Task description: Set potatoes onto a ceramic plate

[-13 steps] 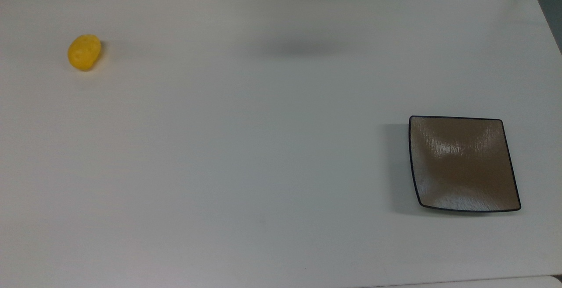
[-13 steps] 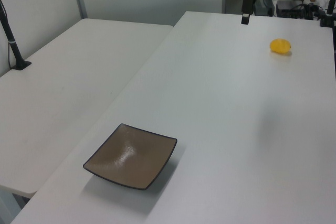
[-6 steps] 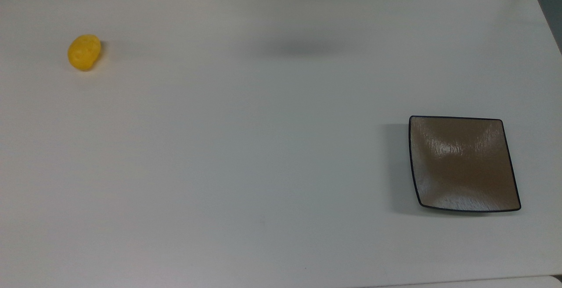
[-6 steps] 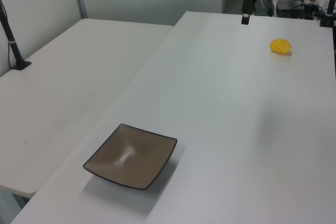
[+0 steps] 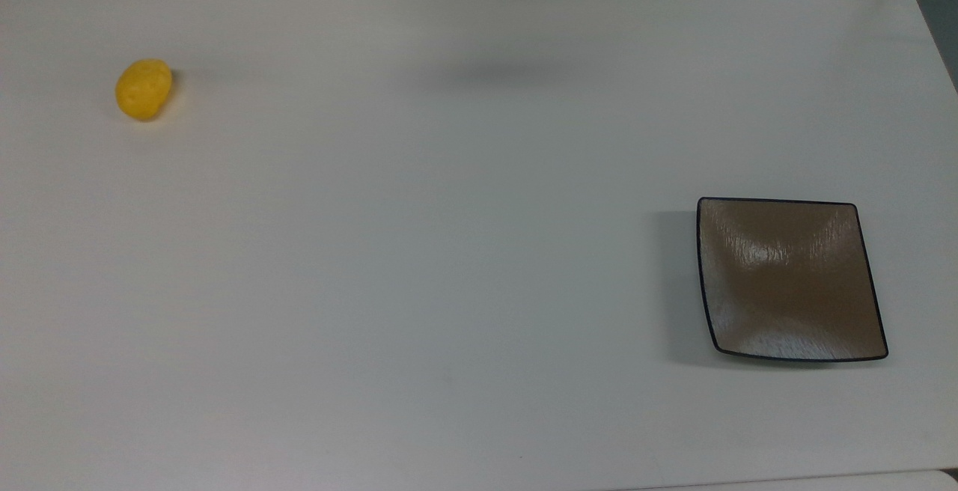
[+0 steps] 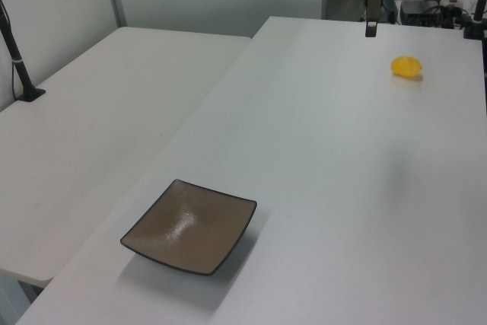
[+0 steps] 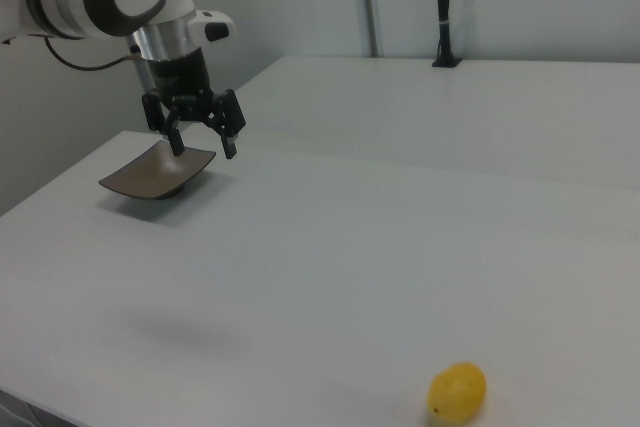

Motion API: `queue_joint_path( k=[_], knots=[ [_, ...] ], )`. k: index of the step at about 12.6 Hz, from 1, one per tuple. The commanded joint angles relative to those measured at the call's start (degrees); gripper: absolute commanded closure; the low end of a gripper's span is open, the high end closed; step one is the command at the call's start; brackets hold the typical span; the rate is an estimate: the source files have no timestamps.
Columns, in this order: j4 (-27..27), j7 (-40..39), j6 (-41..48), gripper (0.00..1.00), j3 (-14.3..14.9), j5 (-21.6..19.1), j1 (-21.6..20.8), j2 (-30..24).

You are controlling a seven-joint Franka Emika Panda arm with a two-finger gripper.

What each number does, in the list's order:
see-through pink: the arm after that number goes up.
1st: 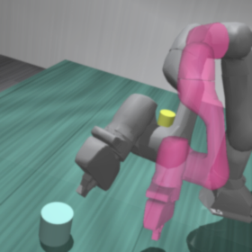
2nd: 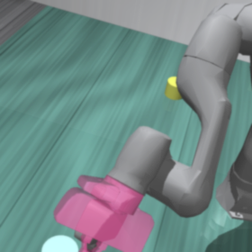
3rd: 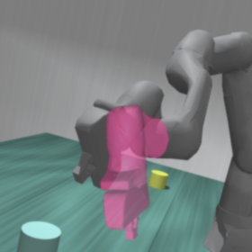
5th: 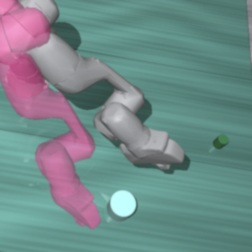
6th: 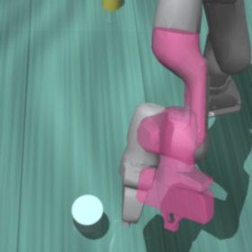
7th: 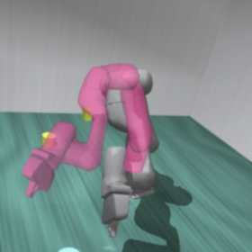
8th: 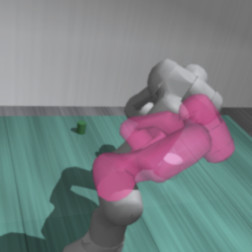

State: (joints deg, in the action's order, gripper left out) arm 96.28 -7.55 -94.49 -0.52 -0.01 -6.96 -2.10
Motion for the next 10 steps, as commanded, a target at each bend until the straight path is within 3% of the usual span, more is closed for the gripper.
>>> queue_joint_path(
  k=[1,5,8,10],
  knots=[
    [0.4,-1.5,0.8,0.00,-1.4,-0.8,2.1,-1.0],
    [-0.4,-3.3,0.6,0.00,3.2,-0.2,4.8,-0.5],
    [-3.3,-8.2,0.5,0.00,9.7,-0.4,6.9,0.3],
    [-7.3,-12.9,0.1,0.00,14.6,-0.8,7.4,4.0]
  ],
)
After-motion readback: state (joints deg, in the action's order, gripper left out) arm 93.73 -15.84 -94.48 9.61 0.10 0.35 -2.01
